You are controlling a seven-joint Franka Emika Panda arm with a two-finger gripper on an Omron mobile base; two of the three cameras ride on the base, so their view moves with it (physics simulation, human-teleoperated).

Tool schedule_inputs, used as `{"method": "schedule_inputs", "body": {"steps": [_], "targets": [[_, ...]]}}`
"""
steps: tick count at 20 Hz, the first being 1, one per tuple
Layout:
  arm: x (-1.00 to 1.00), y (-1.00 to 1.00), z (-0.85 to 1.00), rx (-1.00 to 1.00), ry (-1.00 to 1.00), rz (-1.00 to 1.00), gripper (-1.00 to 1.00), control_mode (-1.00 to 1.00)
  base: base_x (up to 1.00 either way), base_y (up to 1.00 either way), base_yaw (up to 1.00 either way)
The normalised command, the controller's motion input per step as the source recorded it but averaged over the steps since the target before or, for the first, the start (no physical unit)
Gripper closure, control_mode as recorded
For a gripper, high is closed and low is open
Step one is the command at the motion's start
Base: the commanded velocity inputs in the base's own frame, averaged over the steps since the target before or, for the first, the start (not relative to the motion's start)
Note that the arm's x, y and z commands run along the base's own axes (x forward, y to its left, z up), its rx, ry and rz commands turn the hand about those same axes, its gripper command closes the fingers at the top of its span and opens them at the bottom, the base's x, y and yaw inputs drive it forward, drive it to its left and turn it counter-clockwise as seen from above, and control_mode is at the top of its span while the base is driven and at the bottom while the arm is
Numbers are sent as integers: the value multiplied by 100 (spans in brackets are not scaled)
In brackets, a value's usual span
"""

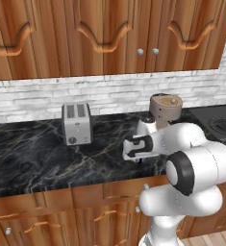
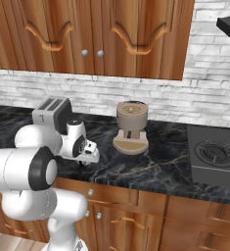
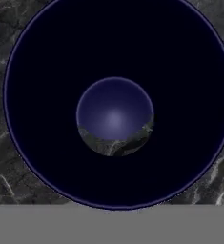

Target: Clear the mugs and bowl far away from the sink.

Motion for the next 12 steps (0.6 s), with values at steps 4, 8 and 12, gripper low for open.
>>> {"method": "schedule_inputs", "body": {"steps": [4, 8, 12], "targets": [[26, 7, -41, 0, 0, 0, -100, -100, 0, 0, 0], [14, 0, 5, 0, 0, 0, -100, -100, 0, 0, 0], [-6, 0, 36, 0, -8, 0, -100, -100, 0, 0, 0]]}}
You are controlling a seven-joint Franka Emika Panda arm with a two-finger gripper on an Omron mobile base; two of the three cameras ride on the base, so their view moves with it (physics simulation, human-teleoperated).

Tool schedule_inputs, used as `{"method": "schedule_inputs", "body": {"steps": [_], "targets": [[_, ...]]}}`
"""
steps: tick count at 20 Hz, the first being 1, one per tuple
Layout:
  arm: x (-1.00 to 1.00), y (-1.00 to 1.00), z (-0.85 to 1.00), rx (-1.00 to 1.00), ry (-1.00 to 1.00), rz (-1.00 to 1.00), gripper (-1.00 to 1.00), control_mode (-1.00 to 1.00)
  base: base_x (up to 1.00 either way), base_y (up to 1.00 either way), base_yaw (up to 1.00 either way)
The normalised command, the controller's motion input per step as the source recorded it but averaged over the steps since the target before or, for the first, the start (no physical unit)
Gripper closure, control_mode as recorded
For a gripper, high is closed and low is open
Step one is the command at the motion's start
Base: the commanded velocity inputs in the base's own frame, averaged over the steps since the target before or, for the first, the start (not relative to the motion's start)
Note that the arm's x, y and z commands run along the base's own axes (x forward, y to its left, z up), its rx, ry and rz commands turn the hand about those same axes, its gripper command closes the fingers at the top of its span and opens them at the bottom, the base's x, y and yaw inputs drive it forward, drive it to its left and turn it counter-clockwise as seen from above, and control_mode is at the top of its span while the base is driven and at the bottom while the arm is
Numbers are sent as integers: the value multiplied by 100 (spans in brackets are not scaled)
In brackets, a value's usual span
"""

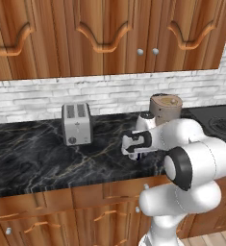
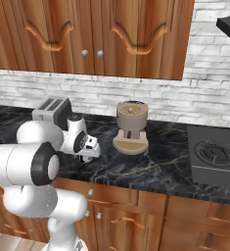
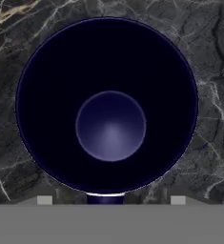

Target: Clear the mugs and bowl far away from the sink.

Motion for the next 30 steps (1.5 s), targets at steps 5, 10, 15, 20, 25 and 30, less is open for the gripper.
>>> {"method": "schedule_inputs", "body": {"steps": [5, 10, 15, 20, 25, 30], "targets": [[-21, 0, 71, 0, -14, 0, -100, -100, 0, 0, 0], [-37, 0, 86, 0, -16, 0, -100, -100, 0, 0, 0], [-48, -3, 71, 0, -12, 0, -100, -100, 0, 0, 0], [-55, 0, 82, 1, -2, 0, -100, -100, 0, 0, 0], [-91, -20, 88, 1, 0, -2, -100, -100, 0, 0, 0], [-93, -7, 54, 5, 1, -3, -100, -100, 0, 0, 0]]}}
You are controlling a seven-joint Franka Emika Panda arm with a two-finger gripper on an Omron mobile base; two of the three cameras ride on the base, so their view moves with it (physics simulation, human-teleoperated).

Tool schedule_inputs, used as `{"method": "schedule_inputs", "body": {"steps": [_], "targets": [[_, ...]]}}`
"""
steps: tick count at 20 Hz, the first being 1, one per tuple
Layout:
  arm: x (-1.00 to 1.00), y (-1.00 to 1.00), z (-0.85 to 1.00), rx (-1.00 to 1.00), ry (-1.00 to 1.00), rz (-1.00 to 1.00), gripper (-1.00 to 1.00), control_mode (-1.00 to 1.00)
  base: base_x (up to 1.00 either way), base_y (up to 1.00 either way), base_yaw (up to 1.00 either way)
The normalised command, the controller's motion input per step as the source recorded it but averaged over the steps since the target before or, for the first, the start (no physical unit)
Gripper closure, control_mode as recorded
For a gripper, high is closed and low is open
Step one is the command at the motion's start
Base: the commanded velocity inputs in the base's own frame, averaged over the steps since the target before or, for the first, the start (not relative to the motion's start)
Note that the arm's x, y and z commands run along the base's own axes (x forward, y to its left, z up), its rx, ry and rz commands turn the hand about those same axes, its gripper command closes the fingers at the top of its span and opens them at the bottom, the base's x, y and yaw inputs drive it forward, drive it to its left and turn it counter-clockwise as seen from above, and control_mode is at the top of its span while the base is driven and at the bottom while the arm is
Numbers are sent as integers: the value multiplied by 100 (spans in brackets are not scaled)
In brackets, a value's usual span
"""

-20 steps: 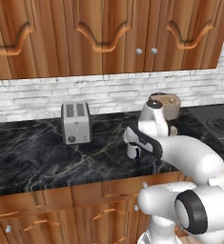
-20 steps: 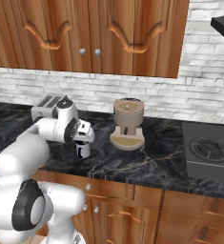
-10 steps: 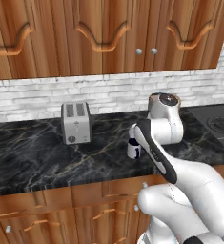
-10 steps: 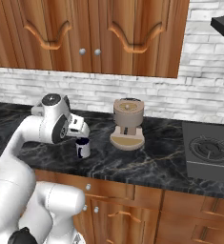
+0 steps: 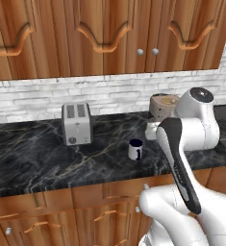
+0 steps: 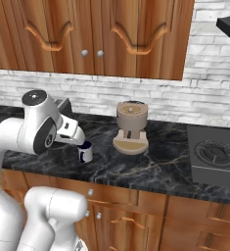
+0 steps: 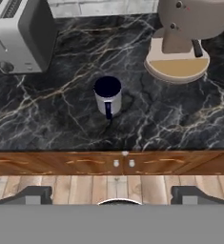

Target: Clear the mugs and bowl far away from the sink.

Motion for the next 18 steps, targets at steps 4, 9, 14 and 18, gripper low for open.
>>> {"method": "schedule_inputs", "body": {"steps": [4, 9, 14, 18], "targets": [[-79, 1, 41, 6, 0, 0, -100, -100, 0, 0, 0], [-65, 10, 63, 0, -2, 0, -100, -100, 0, 0, 0], [-44, 40, 15, 0, 0, 3, -100, 100, -10, 20, 4], [0, 0, 0, 0, 0, 0, -100, 100, -28, 100, 39]]}}
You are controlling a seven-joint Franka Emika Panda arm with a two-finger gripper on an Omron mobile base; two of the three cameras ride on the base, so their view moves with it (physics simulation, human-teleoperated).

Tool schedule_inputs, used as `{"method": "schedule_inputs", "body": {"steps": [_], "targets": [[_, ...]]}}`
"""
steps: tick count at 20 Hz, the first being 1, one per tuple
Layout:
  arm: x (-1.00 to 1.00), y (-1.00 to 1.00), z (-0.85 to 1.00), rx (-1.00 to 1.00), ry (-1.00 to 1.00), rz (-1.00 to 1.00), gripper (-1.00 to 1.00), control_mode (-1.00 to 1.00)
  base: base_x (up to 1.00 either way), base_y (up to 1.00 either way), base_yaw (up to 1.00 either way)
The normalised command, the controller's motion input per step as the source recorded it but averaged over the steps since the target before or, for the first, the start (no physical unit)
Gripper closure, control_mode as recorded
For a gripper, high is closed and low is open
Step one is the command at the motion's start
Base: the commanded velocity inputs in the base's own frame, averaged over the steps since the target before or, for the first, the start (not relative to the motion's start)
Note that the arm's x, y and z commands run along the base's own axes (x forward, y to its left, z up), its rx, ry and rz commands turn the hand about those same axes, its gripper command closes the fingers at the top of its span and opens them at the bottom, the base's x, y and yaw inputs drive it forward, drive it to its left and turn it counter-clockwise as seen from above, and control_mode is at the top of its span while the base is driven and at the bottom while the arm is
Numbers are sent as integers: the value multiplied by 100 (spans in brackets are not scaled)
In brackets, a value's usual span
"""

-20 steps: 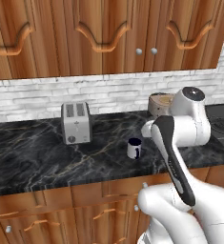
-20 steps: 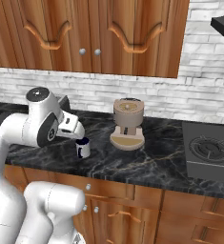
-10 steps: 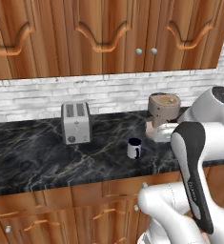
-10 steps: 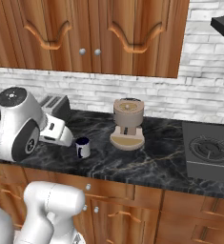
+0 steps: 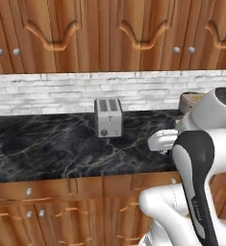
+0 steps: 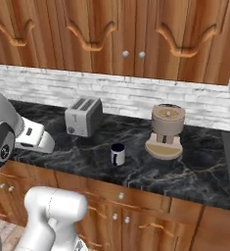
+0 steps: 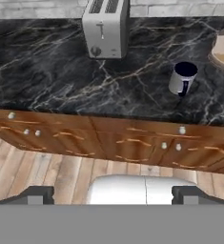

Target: Clear the mugs and bowl far away from the sink.

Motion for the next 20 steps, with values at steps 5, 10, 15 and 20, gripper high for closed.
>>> {"method": "schedule_inputs", "body": {"steps": [5, 10, 15, 20], "targets": [[0, 0, 0, 0, 0, 0, -100, 100, 0, 36, 91], [0, 0, 0, 0, 0, 0, -100, 100, 0, 0, 100], [0, 0, 0, 0, 0, 0, -100, 100, 0, 0, 100], [0, 0, 0, 0, 0, 0, -100, 100, 0, 0, 100]]}}
